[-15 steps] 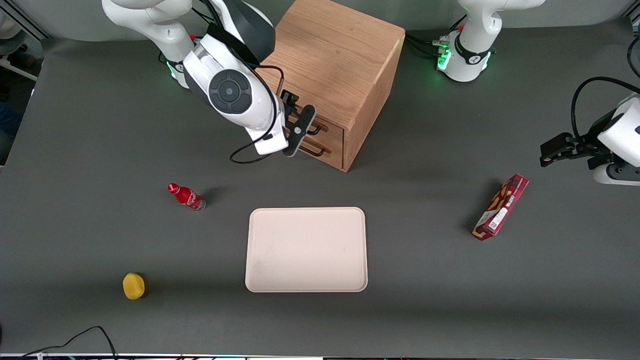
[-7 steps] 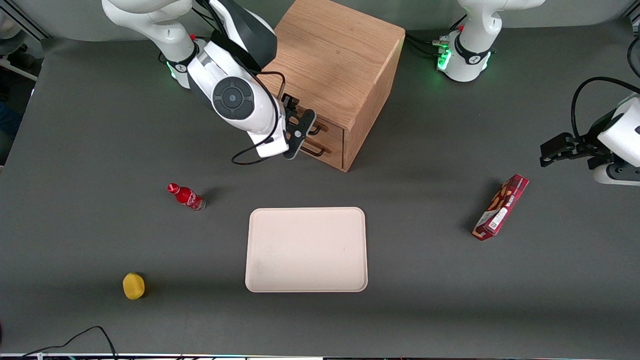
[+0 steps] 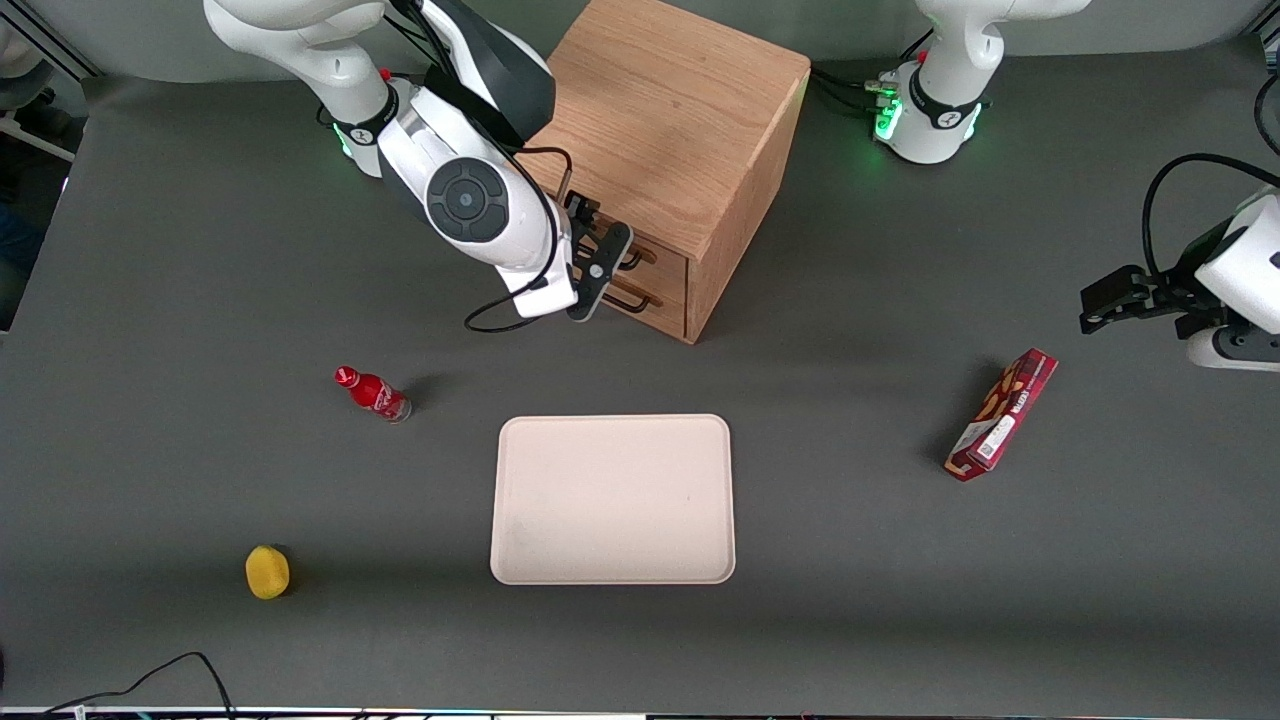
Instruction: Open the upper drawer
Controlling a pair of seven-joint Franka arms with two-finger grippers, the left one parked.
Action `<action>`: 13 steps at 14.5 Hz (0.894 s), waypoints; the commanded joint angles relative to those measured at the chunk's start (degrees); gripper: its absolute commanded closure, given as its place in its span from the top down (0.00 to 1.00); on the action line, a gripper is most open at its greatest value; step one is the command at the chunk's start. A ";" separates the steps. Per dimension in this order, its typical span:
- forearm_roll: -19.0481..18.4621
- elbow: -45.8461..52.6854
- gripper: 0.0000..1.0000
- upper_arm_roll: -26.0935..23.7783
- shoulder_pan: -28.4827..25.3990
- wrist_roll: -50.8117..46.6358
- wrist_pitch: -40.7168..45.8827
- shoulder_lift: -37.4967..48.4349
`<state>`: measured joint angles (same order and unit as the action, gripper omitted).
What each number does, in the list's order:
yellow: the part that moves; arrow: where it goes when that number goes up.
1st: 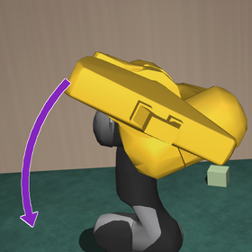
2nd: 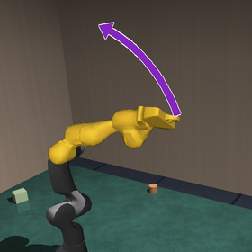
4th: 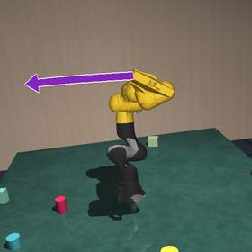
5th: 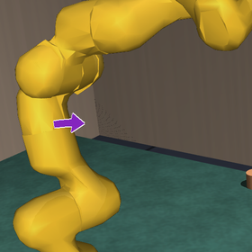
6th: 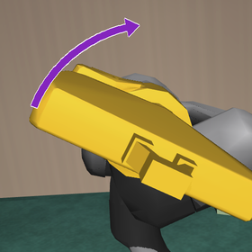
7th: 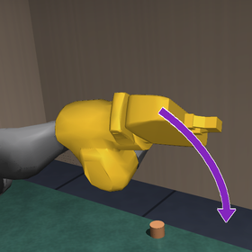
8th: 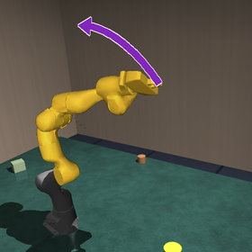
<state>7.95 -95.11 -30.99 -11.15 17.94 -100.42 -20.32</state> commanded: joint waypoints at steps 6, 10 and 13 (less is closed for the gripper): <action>1.19 -2.45 1.00 -0.30 -0.45 -1.33 -3.90 -1.39; 1.19 -2.36 1.00 -0.82 -0.45 -2.56 -4.17 -1.65; 1.19 -2.45 1.00 -1.18 -0.45 -2.65 -4.34 -2.35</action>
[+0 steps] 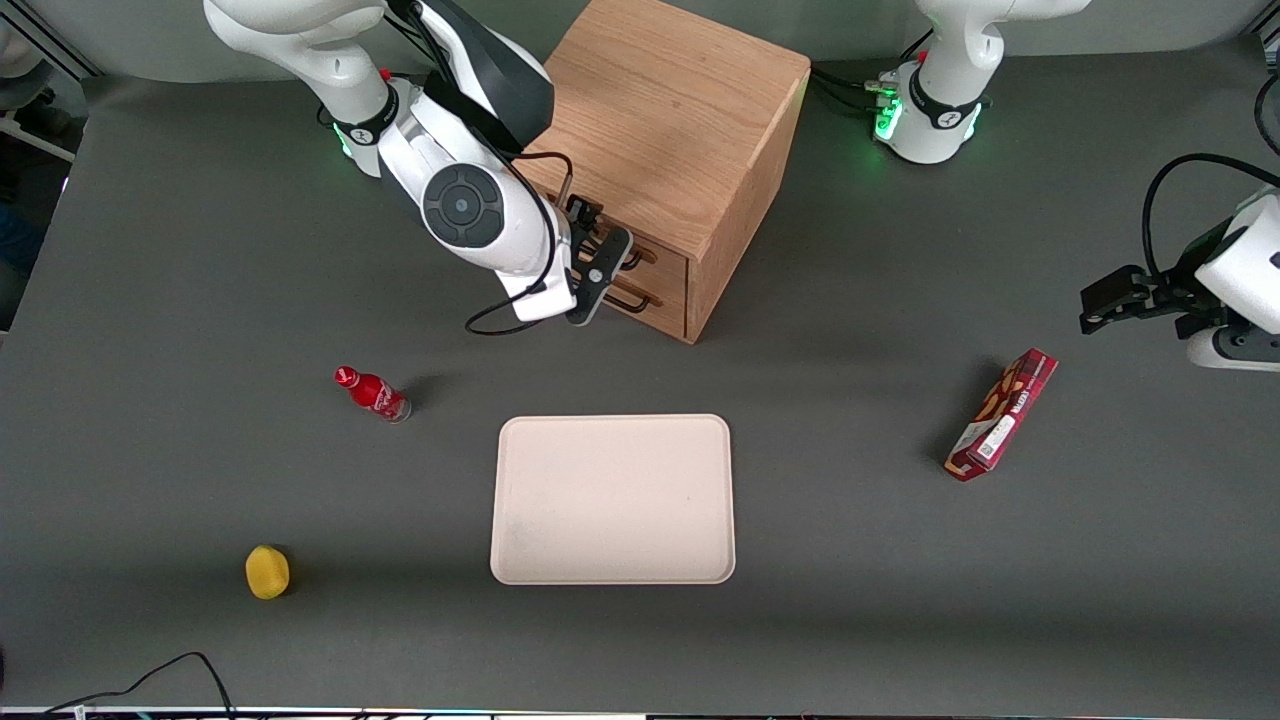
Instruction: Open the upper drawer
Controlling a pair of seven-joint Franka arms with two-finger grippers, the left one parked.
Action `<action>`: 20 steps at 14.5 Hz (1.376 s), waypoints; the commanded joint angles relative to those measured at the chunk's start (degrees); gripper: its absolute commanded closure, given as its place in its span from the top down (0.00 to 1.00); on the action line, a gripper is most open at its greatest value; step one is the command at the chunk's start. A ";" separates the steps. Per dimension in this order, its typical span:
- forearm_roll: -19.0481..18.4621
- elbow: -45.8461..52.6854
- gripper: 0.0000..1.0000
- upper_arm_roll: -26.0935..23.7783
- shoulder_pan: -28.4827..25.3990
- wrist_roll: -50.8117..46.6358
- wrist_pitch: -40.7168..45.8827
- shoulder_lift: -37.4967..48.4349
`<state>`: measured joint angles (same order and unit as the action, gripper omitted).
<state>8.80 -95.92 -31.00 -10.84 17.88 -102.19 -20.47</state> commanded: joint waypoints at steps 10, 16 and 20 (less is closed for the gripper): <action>0.26 -1.02 1.00 -1.17 0.20 -2.41 -2.84 -3.79; 0.69 0.02 1.00 -1.26 0.47 -2.76 -1.35 -4.50; 2.54 2.32 1.00 -1.08 0.55 -2.06 2.26 -4.50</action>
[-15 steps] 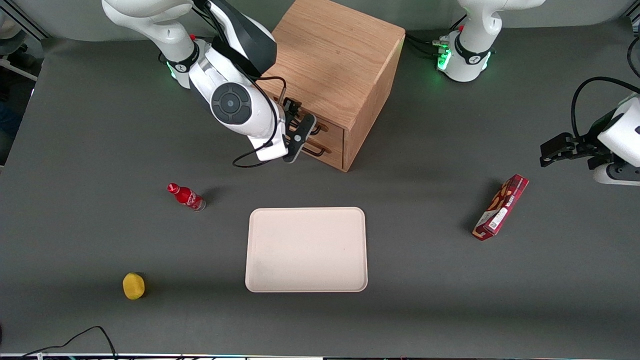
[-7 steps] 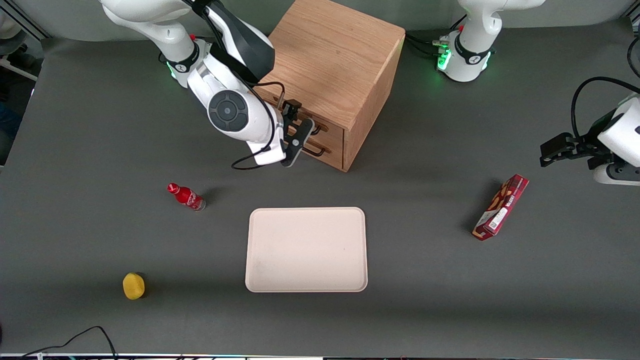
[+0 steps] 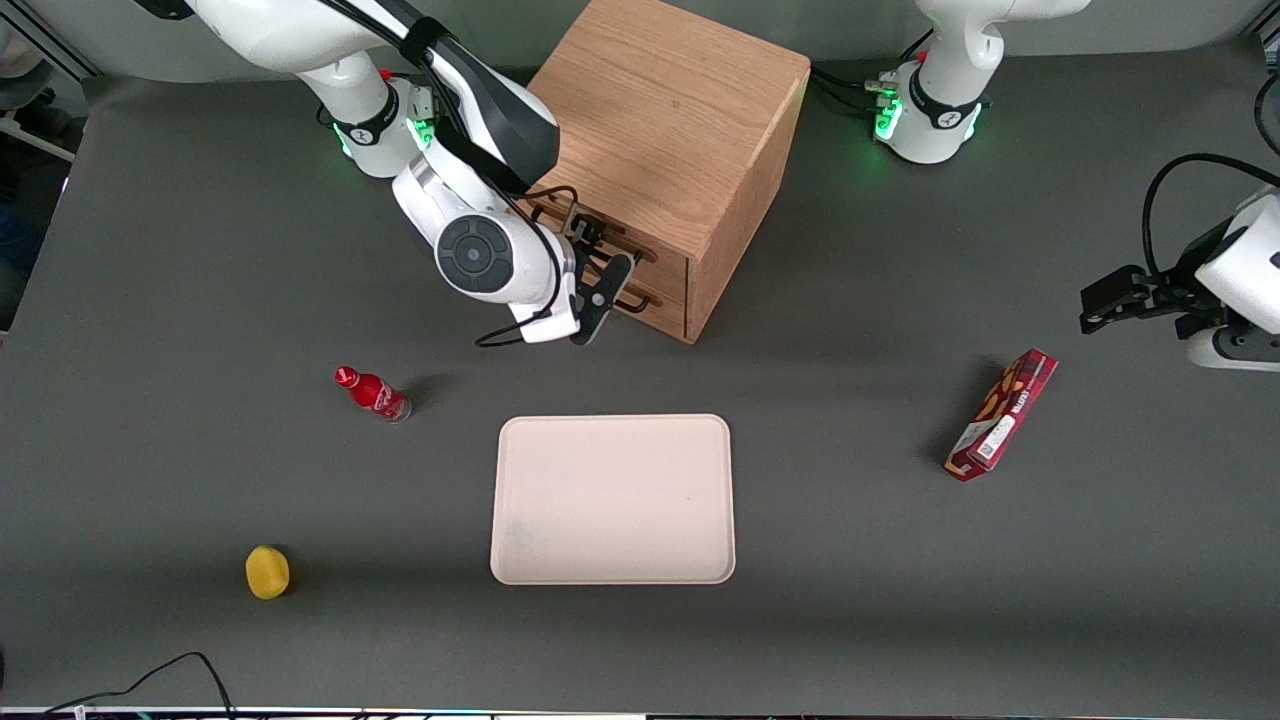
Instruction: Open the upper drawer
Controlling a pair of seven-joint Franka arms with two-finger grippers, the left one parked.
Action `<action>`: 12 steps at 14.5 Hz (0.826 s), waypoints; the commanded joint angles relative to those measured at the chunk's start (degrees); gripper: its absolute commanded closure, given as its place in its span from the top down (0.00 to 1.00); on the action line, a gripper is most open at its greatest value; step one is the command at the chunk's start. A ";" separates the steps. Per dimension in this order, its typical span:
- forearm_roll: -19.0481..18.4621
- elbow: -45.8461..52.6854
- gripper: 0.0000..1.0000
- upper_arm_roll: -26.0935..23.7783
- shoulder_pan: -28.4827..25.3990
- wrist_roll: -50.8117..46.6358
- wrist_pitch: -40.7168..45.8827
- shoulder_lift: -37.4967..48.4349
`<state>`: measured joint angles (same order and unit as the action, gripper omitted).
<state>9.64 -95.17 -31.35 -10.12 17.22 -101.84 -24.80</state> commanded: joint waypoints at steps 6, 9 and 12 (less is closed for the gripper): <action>1.52 1.57 1.00 -0.56 -0.16 -1.22 1.38 -0.86; 0.90 2.35 1.00 -0.29 -0.07 -1.05 0.95 -1.13; -0.67 3.76 1.00 -0.21 0.01 0.09 0.94 -1.21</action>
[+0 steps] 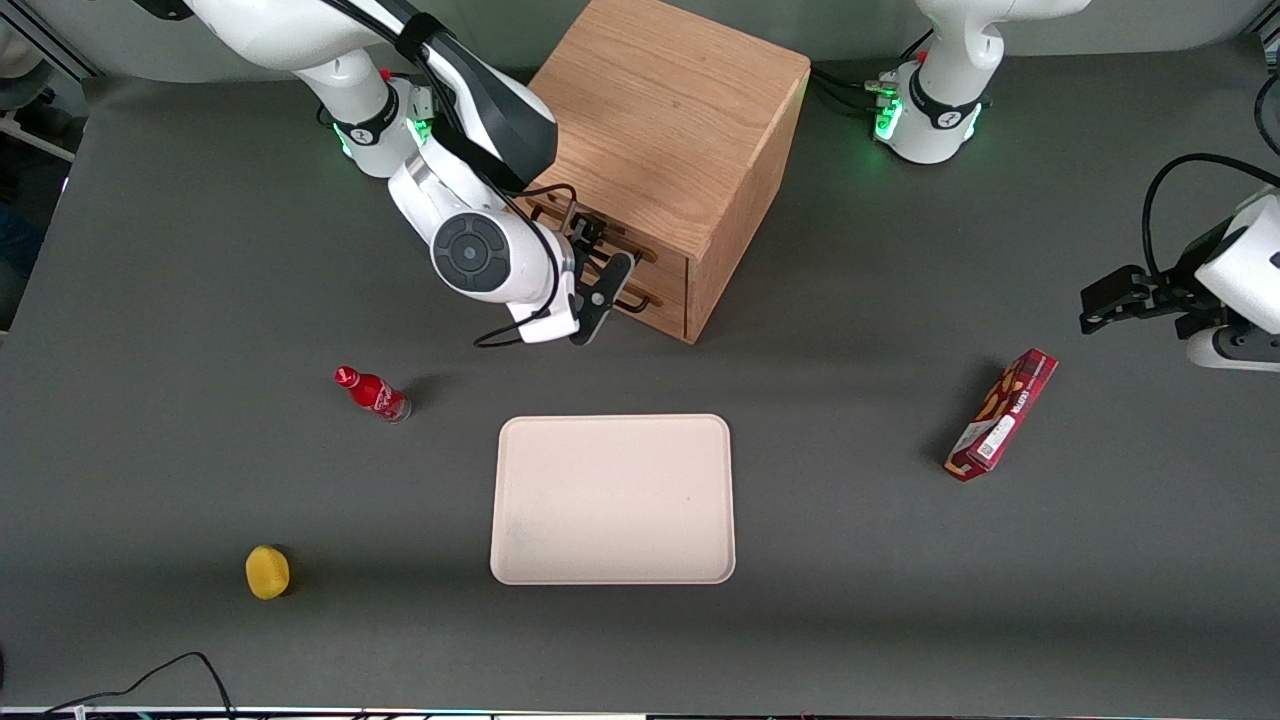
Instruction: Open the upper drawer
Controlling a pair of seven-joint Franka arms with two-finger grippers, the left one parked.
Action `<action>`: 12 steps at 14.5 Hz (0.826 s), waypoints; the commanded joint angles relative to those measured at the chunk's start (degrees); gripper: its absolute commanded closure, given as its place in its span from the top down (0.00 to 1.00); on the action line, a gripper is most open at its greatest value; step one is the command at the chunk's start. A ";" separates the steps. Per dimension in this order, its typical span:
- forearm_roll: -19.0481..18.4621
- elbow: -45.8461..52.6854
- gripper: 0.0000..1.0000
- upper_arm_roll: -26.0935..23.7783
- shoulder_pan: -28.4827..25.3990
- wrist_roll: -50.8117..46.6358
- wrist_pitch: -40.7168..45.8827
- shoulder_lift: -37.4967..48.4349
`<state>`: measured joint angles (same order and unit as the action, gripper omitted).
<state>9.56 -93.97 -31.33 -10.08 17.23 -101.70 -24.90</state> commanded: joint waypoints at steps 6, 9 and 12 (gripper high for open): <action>-2.36 2.38 1.00 0.31 -0.47 0.00 -1.83 -2.44; -2.36 2.12 1.00 0.31 -0.91 -0.26 -2.36 -2.70; -2.62 0.89 1.00 0.31 -1.00 -0.18 -4.11 -2.70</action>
<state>8.59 -93.09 -31.21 -10.67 17.26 -103.87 -26.66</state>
